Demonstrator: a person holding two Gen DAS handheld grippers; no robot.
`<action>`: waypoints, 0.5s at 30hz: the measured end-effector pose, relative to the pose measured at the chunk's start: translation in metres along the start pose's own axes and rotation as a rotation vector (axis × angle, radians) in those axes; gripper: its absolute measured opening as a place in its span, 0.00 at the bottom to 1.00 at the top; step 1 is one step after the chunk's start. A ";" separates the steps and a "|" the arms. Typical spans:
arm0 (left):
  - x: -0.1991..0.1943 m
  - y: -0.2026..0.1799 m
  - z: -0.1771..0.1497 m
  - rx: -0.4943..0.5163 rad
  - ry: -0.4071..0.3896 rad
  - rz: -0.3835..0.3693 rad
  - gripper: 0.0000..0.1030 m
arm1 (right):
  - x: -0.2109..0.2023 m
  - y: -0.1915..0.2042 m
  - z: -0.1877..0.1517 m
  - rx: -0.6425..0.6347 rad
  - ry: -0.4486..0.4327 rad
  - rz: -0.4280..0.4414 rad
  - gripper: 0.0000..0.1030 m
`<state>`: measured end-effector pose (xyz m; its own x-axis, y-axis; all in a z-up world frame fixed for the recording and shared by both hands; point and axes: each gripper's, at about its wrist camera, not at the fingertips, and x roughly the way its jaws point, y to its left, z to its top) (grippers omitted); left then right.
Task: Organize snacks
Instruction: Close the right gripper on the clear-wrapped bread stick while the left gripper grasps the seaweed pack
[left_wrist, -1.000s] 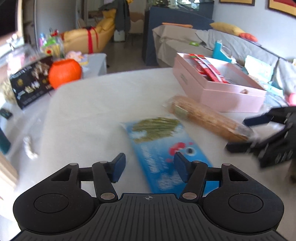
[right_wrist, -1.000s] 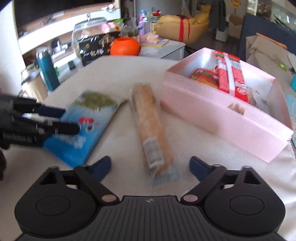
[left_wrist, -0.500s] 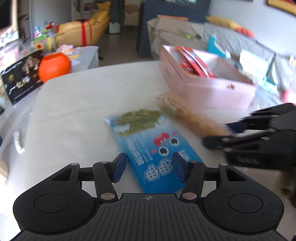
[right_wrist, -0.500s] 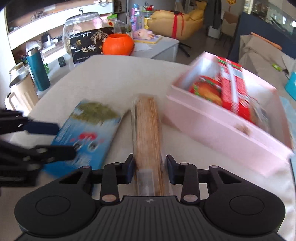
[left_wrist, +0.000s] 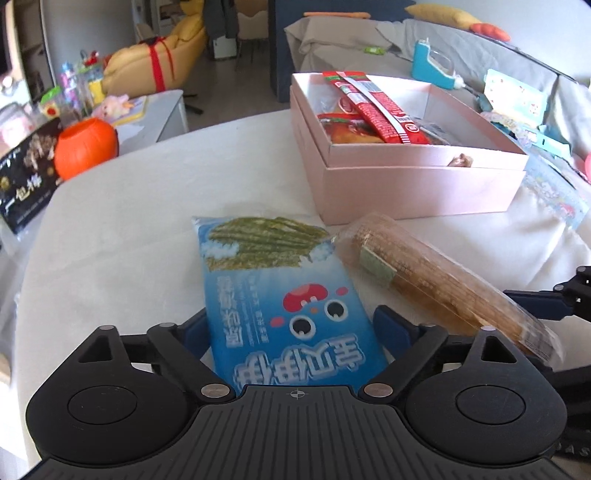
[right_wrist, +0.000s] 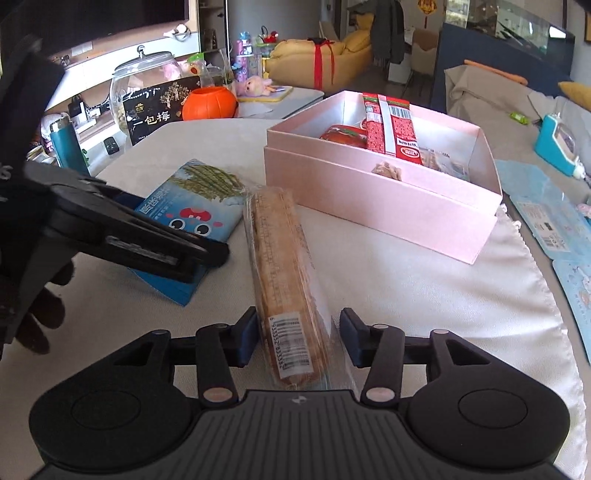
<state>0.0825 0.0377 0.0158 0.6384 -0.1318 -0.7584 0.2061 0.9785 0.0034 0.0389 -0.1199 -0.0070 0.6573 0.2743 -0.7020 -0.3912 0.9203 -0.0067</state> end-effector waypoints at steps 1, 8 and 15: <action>0.002 0.001 0.001 -0.001 -0.002 -0.005 0.94 | 0.001 0.000 0.001 0.002 -0.003 0.001 0.49; -0.011 0.011 -0.012 0.018 -0.044 -0.049 0.86 | 0.016 -0.006 0.019 0.021 -0.004 -0.010 0.51; -0.063 0.024 -0.023 0.007 -0.146 -0.104 0.38 | 0.002 0.008 0.038 -0.049 0.015 0.035 0.27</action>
<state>0.0299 0.0728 0.0482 0.7140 -0.2541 -0.6524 0.2814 0.9574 -0.0650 0.0612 -0.1018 0.0185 0.6329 0.3013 -0.7132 -0.4452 0.8953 -0.0169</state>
